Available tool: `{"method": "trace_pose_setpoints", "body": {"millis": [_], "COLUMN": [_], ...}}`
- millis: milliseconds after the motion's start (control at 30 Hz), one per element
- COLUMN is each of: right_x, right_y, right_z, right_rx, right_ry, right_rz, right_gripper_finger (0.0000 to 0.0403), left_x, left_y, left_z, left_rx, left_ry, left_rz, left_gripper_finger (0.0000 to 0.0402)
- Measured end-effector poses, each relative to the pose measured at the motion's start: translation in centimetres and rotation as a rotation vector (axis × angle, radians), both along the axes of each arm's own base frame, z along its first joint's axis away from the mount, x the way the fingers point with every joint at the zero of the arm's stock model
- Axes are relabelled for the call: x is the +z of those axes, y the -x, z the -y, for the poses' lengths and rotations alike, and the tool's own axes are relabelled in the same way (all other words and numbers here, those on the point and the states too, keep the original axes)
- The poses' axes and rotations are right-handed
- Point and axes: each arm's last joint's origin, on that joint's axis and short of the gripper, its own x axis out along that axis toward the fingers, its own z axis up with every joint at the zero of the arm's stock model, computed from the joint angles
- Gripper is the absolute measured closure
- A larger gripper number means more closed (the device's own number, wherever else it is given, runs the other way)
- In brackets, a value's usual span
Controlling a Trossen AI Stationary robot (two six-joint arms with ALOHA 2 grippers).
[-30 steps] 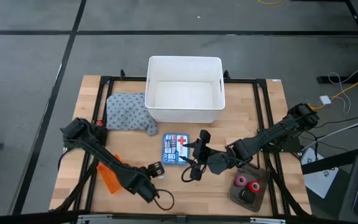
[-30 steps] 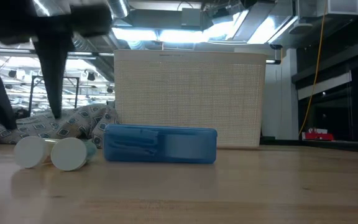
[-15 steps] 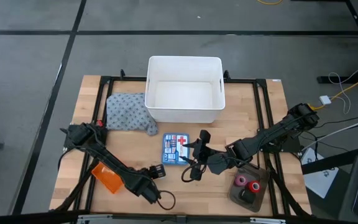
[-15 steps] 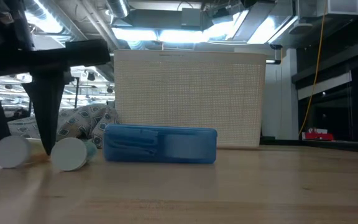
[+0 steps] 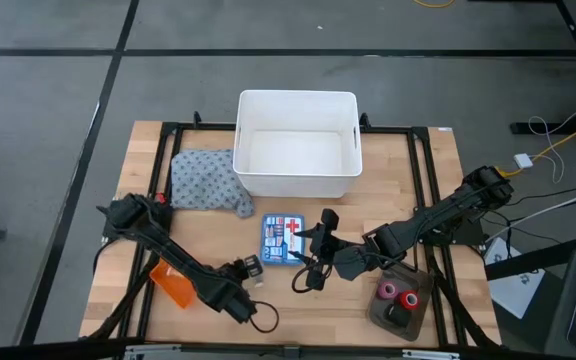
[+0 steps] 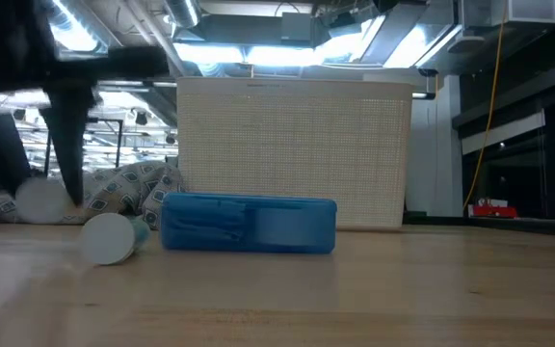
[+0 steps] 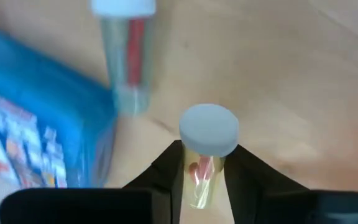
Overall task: Pick & place medical supplies in basket/bin
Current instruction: Put the yellow pill bottle into the orange bin, then put the blue pill bottle into the orange bin
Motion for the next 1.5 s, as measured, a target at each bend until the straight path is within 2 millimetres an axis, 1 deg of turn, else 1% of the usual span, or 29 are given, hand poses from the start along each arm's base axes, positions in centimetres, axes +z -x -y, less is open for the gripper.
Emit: {"method": "trace_pose_setpoints", "body": {"millis": [100, 267, 433, 533, 600, 733, 800, 933, 1100, 1167, 1267, 1500], "right_x": [0.0, 0.0, 0.0, 0.0, 0.0, 0.0, 0.0, 0.0, 0.0, 0.0, 0.0, 0.0], "right_y": [0.0, 0.0, 0.0, 0.0, 0.0, 0.0, 0.0, 0.0, 0.0, 0.0, 0.0, 0.0], "right_z": [0.0, 0.0, 0.0, 0.0, 0.0, 0.0, 0.0, 0.0, 0.0, 0.0, 0.0, 0.0], "right_rx": [0.0, 0.0, -0.001, -0.002, -0.003, -0.009, -0.009, -0.007, -0.007, -0.007, -0.008, -0.01], "right_ry": [0.0, 0.0, 0.001, 0.001, -0.001, -0.014, -0.014, -0.016, -0.017, -0.017, -0.017, -0.016], "right_rz": [0.0, 0.0, 0.0, 0.001, 0.001, 0.004, 0.004, 0.004, 0.005, 0.005, 0.005, 0.005], "right_gripper_finger": [0.0183, 0.0183, 0.0183, 0.0183, 0.0183, 0.0183, 0.0183, 0.0183, 0.0183, 0.0183, 0.0183, 0.0183], "left_x": [1.7, 5.7, 9.6, 11.0, 11.5, 11.6, 11.1, 9.2, 6.6, 5.9, 5.4, 5.5], "left_y": [0.6, 2.4, 5.3, 7.2, 8.3, 10.2, 10.8, 12.0, 13.4, 13.6, 13.7, 13.4], "left_z": [-0.3, -0.3, -0.5, -0.6, -0.6, -0.1, 0.5, 1.3, 1.2, 0.9, 0.7, 0.5], "left_rx": [0.053, 0.129, 0.286, 0.386, 0.452, 0.564, 0.581, 0.609, 0.655, 0.671, 0.677, 0.685], "left_ry": [0.038, 0.178, 0.384, 0.455, 0.471, 0.459, 0.465, 0.47, 0.403, 0.373, 0.35, 0.348], "left_rz": [0.037, 0.141, 0.197, 0.192, 0.178, 0.123, 0.107, 0.054, 0.024, 0.034, 0.053, 0.082], "left_gripper_finger": [0.0323, 0.0312, 0.0312, 0.0315, 0.0316, 0.0314, 0.0312, 0.031, 0.0306, 0.03, 0.0283, 0.0227]}}
